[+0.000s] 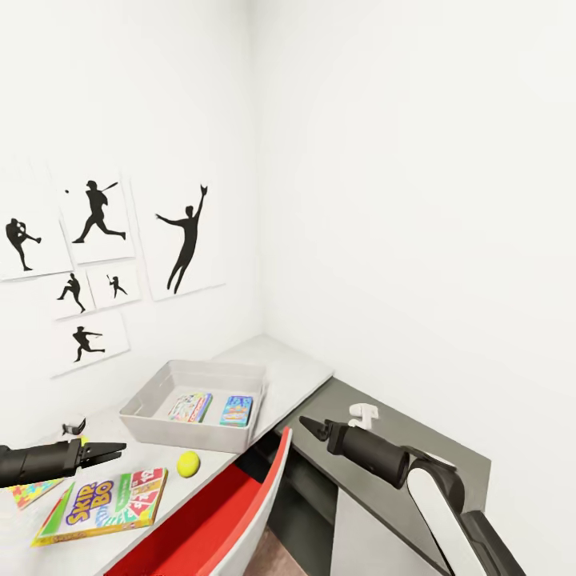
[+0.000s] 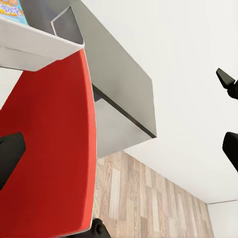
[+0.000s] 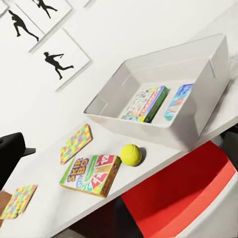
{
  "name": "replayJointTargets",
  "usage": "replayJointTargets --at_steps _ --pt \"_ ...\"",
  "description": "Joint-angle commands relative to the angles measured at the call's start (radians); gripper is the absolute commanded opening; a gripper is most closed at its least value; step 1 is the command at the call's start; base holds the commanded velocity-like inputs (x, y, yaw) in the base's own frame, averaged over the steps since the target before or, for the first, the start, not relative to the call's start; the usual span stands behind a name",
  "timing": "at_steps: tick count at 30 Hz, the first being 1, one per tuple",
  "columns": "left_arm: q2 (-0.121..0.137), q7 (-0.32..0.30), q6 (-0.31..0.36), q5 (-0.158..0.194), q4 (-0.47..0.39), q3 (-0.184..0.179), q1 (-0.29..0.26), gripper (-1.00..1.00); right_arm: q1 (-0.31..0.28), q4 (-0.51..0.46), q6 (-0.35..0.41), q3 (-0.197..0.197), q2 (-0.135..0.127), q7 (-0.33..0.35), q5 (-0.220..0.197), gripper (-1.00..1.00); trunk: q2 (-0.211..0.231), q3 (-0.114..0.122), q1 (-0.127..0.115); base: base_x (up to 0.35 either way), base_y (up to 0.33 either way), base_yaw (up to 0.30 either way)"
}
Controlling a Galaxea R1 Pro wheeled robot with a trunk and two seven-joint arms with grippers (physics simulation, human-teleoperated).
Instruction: Put all the toys in the child's room - the three board games (two on the bed and one on the table), the two jigsaw puzzles on the table, and the tennis ball on the table - inside the toy box on the table in the child's room.
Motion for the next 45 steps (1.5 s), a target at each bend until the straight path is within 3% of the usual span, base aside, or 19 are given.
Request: replayJointTargets --at_steps 1,45 --pt "0.0 -0.004 0.01 -0.001 0.0 0.0 0.0 1.0 0.0 0.0 0.003 0.0 -0.001 0.002 -0.001 1.0 -0.001 0.001 0.0 -0.002 0.0 0.19" --pt "0.001 -0.004 0.008 -0.003 0.0 0.001 0.0 1.0 0.0 0.0 0.004 0.001 -0.001 0.002 0.0 1.0 -0.001 0.058 0.0 -0.027 0.0 0.198"
